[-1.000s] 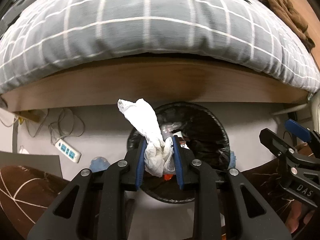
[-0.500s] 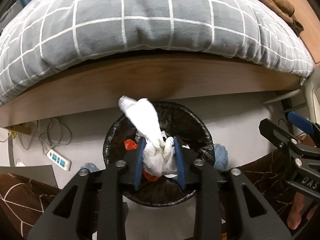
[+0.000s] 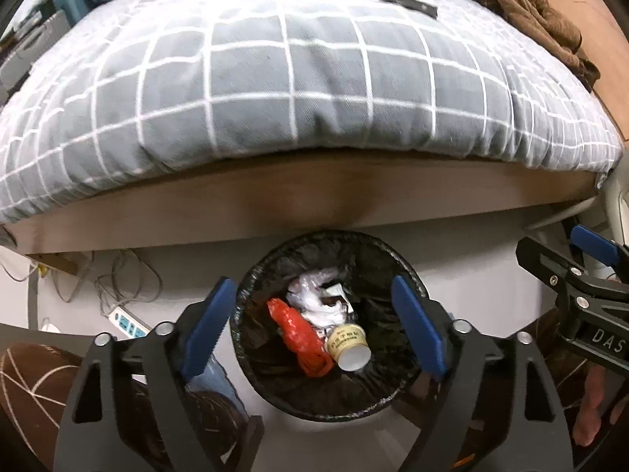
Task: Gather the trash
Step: 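Open the right tool to drop the red bag while the left tool drops the tissue, then move both tools back over the bed toward the black wrapper and clear bag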
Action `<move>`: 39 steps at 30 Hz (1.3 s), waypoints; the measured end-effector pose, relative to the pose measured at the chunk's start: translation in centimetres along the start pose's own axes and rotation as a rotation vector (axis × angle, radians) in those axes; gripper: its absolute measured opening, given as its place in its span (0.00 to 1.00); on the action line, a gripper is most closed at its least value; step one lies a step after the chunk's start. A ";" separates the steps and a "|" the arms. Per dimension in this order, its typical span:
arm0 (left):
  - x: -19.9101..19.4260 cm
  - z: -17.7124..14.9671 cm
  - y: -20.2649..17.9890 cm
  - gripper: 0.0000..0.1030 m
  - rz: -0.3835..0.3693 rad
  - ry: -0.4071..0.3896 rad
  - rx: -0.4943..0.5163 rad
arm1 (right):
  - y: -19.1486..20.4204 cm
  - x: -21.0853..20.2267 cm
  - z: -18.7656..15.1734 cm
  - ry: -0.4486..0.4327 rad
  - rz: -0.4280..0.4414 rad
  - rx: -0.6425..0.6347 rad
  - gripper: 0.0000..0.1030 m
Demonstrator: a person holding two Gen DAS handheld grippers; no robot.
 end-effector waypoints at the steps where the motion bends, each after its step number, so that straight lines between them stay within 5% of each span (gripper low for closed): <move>1: -0.3 0.2 0.0 0.84 0.004 -0.009 0.000 | 0.1 -0.3 0.2 -0.007 0.001 -0.002 0.92; 6: -2.3 1.7 1.1 0.94 0.024 -0.064 -0.009 | -0.1 -1.7 1.9 -0.045 0.002 0.007 0.92; 22: -5.5 10.1 5.2 0.94 0.072 -0.171 -0.048 | -0.5 -4.2 11.8 -0.166 -0.006 0.038 0.92; 32: -4.7 16.9 7.8 0.94 0.099 -0.211 -0.066 | 2.0 -1.1 19.8 -0.174 0.027 0.044 0.92; 39: -3.2 19.8 8.8 0.94 0.106 -0.209 -0.062 | 4.6 3.9 23.4 -0.077 0.044 0.073 0.81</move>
Point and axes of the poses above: each gripper's, at about its wrist camera, not at the fingertips, and x roughly the way its jaws point, y to its left, z to its top, the point moved 10 cm from there along x, roughly the way its jaws point, and after that the axes turned 5 degrees about -z, right-handed, at the moved point
